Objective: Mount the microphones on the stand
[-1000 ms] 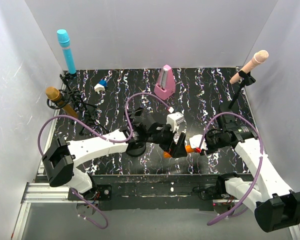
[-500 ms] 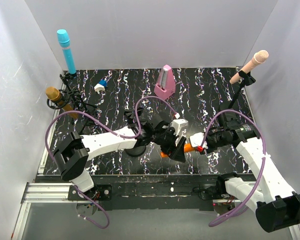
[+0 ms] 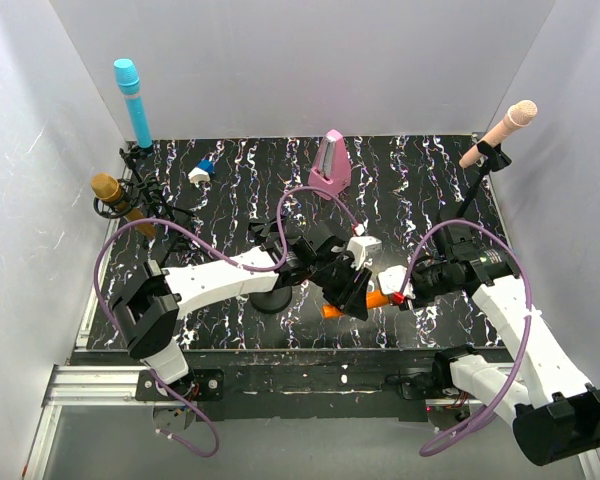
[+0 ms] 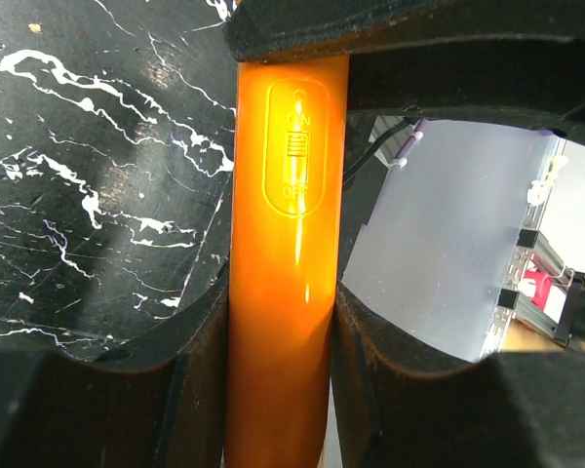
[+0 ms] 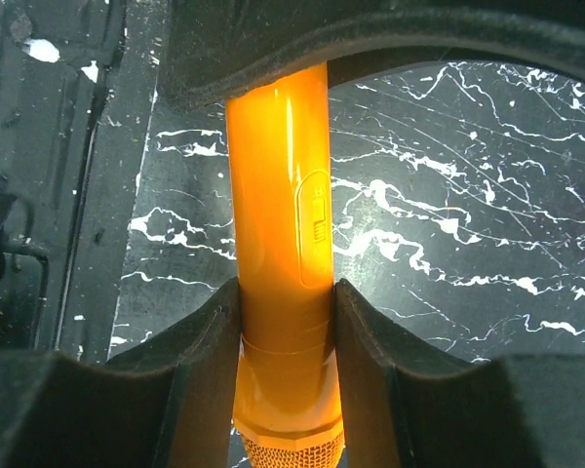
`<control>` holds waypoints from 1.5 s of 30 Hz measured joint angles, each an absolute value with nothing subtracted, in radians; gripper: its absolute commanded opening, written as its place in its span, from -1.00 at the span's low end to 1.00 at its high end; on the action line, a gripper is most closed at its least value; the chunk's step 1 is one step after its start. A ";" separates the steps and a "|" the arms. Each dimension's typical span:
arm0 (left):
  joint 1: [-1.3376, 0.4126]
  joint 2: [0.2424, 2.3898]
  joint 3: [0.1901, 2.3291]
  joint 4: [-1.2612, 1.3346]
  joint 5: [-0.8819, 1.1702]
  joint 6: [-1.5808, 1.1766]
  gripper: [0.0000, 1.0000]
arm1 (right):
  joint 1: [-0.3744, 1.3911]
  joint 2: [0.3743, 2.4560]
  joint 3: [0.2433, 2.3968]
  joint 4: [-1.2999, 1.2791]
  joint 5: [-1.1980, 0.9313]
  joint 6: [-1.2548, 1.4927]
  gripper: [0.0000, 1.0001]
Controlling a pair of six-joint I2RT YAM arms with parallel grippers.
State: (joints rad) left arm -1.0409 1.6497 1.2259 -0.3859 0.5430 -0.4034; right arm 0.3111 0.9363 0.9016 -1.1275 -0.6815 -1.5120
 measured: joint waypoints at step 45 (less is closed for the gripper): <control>-1.137 1.602 1.243 0.169 -0.148 -0.315 -1.00 | 0.015 0.952 1.084 -0.465 -0.492 0.832 0.08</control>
State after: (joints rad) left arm -1.1366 1.6024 1.2427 0.1692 -0.1482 -0.3145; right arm 0.0147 0.9516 1.0843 -0.4652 -0.4923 0.8318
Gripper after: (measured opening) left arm 0.360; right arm 0.657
